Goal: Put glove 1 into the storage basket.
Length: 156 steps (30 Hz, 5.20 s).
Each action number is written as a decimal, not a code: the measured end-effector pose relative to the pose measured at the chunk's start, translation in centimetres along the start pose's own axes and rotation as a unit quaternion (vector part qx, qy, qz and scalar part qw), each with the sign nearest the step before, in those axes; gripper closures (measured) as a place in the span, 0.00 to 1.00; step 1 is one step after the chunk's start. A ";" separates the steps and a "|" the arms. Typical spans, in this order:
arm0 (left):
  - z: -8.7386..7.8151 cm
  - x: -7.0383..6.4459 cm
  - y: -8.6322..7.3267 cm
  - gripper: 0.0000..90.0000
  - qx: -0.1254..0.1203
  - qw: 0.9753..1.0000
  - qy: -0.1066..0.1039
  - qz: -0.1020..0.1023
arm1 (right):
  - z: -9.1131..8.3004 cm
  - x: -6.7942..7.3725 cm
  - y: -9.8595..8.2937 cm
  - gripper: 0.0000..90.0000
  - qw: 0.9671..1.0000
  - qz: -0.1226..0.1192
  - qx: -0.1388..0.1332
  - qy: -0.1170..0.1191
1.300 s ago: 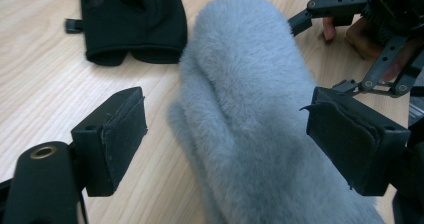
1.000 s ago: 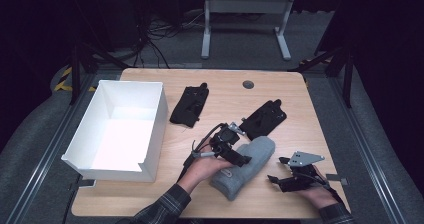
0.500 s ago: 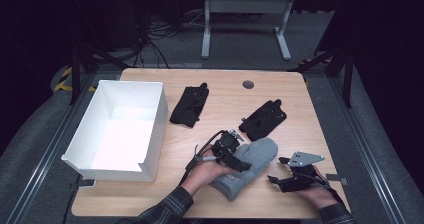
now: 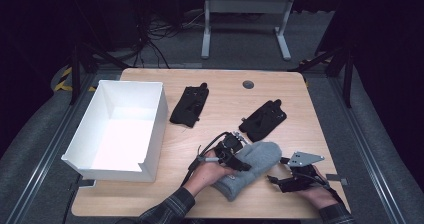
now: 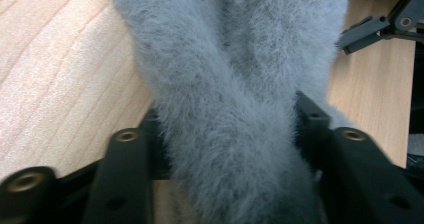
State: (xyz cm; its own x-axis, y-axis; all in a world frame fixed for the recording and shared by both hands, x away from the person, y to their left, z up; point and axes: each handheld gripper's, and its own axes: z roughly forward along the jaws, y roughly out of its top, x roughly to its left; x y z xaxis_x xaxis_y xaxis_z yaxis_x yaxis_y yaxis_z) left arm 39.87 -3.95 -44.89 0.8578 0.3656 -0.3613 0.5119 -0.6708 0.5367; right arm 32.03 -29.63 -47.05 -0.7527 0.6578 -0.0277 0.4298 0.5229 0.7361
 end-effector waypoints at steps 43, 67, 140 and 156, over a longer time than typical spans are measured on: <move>-10.7 -0.5 1.5 0.74 -0.062 0.997 0.052 0.010 | 0.0 0.0 0.0 0.20 1.000 -0.001 0.001 0.000; -21.6 0.0 1.2 0.74 -0.105 0.989 0.103 -0.011 | 0.0 0.0 0.0 0.20 1.000 0.000 0.001 0.000; -24.3 16.6 -18.5 0.56 -0.072 0.924 0.216 -0.307 | 0.1 0.1 0.0 0.20 1.000 0.002 0.001 -0.003; -25.4 15.3 -17.2 0.24 -0.075 0.921 0.266 -0.274 | 0.1 0.1 0.1 0.20 1.000 0.002 0.002 -0.003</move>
State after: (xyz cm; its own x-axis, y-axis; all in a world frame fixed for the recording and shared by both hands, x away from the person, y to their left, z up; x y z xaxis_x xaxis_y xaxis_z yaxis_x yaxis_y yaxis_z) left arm 45.34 29.60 -40.31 0.3504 0.9136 -0.2063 0.8408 -0.2098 0.4991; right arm 32.04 -29.53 -47.06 -0.7481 0.6630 -0.0295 0.4339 0.5222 0.7342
